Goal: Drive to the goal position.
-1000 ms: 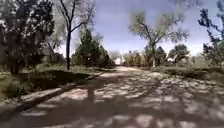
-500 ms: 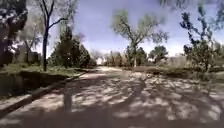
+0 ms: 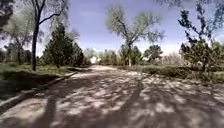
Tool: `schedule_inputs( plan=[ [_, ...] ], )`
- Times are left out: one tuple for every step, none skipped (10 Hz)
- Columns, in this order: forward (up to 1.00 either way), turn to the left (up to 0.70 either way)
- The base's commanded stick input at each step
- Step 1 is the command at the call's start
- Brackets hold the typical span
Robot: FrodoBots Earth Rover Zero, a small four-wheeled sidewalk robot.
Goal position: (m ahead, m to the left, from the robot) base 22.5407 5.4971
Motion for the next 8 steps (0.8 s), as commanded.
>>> schedule_inputs(
  plan=[
    [0.70,0.00],
    [0.70,0.00],
    [0.70,0.00],
    [0.70,0.00],
    [0.70,0.06],
    [0.70,0.12],
    [0.70,0.17],
    [0.70,0.21]
  ],
)
